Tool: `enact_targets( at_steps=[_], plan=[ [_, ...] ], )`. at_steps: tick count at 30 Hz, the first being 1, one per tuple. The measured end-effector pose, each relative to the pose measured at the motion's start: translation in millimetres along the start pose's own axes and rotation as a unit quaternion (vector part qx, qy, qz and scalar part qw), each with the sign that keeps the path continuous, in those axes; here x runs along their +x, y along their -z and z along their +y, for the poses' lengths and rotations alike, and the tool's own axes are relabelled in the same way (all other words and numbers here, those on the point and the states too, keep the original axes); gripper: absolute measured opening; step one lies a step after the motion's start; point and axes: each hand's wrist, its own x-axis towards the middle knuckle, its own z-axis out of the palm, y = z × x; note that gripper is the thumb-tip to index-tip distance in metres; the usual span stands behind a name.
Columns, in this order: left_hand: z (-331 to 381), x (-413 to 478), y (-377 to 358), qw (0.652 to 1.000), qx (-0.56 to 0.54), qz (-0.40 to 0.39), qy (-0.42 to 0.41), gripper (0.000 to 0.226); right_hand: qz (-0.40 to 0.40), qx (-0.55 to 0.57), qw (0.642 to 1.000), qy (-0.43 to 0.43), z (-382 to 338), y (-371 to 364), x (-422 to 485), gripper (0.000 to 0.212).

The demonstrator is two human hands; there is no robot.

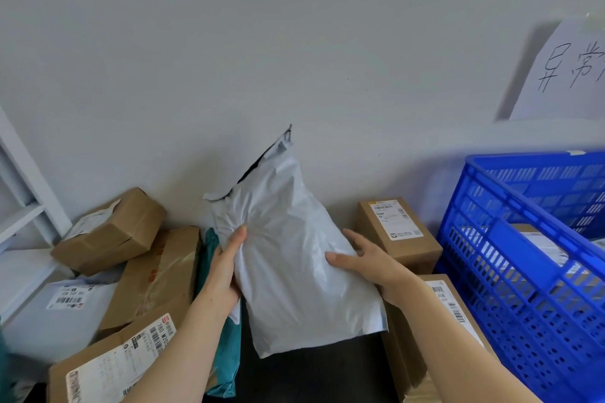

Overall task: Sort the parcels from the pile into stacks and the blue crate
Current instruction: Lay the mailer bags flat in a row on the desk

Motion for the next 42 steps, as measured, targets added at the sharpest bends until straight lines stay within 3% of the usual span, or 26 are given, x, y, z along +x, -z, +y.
enact_targets(
  at_steps=[2, 5, 11, 15, 17, 20, 24, 30, 34, 38, 42],
  plan=[
    [-1, 3, -2, 1.0, 0.004, 0.0, 0.015, 0.11, -0.054, -0.001, 0.998, -0.021, 1, -1, -5, 0.055],
    [2, 6, -10, 0.999, 0.032, 0.001, 0.022, 0.116, -0.015, -0.005, 1.0, 0.0, 5, -5, -2, 0.05],
    [-2, -3, -41, 0.991, 0.13, -0.041, 0.004, 0.067, 0.077, -0.018, 0.995, 0.067, 6, -11, 3, 0.059],
    [-4, -6, -47, 0.992, 0.101, -0.057, 0.041, 0.078, 0.076, -0.066, 0.99, 0.103, 2, -14, 1, 0.067],
    [-5, -6, -45, 0.991, 0.083, -0.076, 0.068, 0.083, 0.045, -0.039, 0.993, 0.105, 0, -16, 0, 0.065],
    [-6, -11, -43, 0.984, 0.016, -0.145, 0.106, 0.081, -0.004, 0.037, 0.994, 0.104, -5, -19, -3, 0.054],
    [-14, -9, -28, 0.979, -0.072, -0.129, 0.142, 0.073, -0.011, 0.019, 0.992, 0.128, -10, -20, -6, 0.024],
    [-18, -11, -23, 0.987, -0.084, -0.052, 0.129, 0.037, -0.006, -0.007, 0.989, 0.148, 6, -22, 1, 0.059],
    [-23, -1, -11, 0.989, -0.066, 0.0, 0.132, 0.034, 0.046, 0.013, 0.988, 0.148, 17, -21, 9, 0.063],
    [-29, 1, -10, 0.989, -0.039, 0.014, 0.141, 0.018, 0.11, -0.093, 0.978, 0.151, 27, -24, 19, 0.062],
    [-36, 9, -7, 0.989, 0.0, 0.03, 0.145, 0.022, 0.132, -0.199, 0.966, 0.098, 44, -30, 29, 0.118]
  ],
)
